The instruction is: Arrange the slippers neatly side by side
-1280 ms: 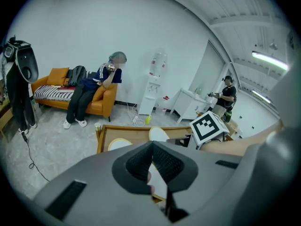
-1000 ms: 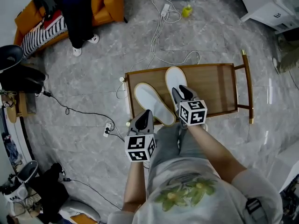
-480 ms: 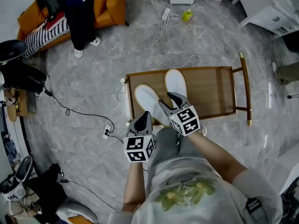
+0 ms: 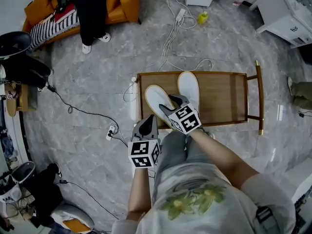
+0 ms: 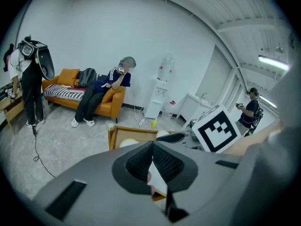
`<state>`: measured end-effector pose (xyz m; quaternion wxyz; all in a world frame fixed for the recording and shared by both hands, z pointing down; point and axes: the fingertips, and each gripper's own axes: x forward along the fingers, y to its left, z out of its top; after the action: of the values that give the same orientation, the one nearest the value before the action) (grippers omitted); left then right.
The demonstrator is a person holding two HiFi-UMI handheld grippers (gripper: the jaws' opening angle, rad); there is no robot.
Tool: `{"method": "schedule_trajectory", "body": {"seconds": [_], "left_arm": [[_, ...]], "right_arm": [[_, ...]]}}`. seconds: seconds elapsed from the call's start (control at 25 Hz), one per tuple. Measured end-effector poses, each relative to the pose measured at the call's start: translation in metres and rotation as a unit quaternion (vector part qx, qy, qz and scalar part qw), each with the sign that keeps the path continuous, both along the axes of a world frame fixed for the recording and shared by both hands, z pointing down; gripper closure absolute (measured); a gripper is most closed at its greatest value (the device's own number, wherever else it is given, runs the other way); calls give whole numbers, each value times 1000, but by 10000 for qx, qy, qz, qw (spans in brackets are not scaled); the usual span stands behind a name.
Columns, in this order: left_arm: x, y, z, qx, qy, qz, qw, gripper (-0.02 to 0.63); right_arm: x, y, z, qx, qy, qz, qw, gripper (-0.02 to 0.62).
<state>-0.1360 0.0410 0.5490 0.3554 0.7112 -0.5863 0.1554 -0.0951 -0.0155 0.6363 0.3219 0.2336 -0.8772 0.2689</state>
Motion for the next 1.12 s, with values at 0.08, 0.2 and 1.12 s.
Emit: {"method": "schedule_trajectory", "body": {"seconds": [0.08,0.2,1.12], "left_arm": [[-4,2,1,-15,1,-59,10000,591],[-10,5,2,-31,-1,-131,9999,591],[-16,11,9,-87,8,-170,9998,591]], "right_arm": [[-5,0,12,-114,174,-130,9997,376],[-9,1,29,-218,446,-280,9984,374],[-5,8,56,-717,770,-32,9944,537]]}}
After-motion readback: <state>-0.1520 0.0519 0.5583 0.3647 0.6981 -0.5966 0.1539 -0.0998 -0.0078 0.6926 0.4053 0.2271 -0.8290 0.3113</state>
